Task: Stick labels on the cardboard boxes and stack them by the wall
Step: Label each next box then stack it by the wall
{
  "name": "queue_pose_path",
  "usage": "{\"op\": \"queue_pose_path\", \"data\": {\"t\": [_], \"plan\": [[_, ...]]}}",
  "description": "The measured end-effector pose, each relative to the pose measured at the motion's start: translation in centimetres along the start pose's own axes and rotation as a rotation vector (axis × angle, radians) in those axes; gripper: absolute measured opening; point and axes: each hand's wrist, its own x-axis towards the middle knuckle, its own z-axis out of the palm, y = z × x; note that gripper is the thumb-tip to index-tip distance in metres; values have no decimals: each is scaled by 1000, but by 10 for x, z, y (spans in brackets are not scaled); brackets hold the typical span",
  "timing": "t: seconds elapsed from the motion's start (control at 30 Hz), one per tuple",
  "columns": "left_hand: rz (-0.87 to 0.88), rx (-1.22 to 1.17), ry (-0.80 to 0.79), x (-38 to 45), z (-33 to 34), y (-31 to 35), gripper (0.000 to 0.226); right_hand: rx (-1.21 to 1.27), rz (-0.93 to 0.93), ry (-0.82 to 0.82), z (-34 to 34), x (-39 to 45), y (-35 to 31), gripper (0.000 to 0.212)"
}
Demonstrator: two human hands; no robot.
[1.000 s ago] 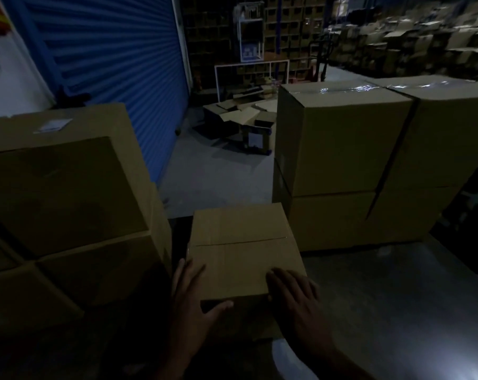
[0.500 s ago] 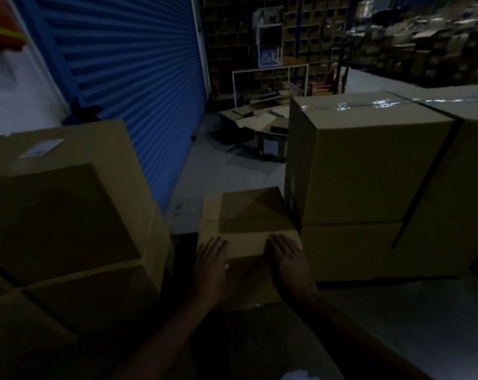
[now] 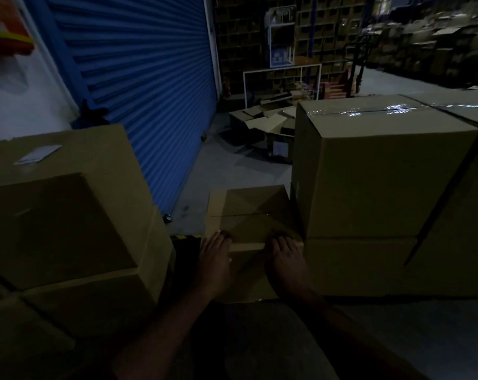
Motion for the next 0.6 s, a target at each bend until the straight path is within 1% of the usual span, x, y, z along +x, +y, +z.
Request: {"op": "queue_pose_path", "data": {"t": [0.1,0.17,0.23,0.33,0.4,0.47,0.53,0.6], "plan": [[-40,-91,64,-9,-14,5,52,75,-32,28,-7,1,-13,46],[-74,-167,145,-19,-24,5,50,137,-89,58,-10,-1,-28,48],[-108,-234,230,-33,-36,2,47,231,-119,93,-15,-5,-51,46],[-88,-249,379,-62,-56,-12,39,384,-144,121,-25,-12,-95,46],[-77,-261,467,-83,-73,-22,40,487,-170,116,-36,-16,-125,43],[-102,-258,543,-100,-93,-35,41,562,-207,131,-47,-17,-154,39],[-129,-260,640,-115,-113,-53,40,622,-234,85,-59,-16,-182,43],[-187,-268,722,-128,-134,-73,43,680,-243,80,-68,-11,-206,47]]}}
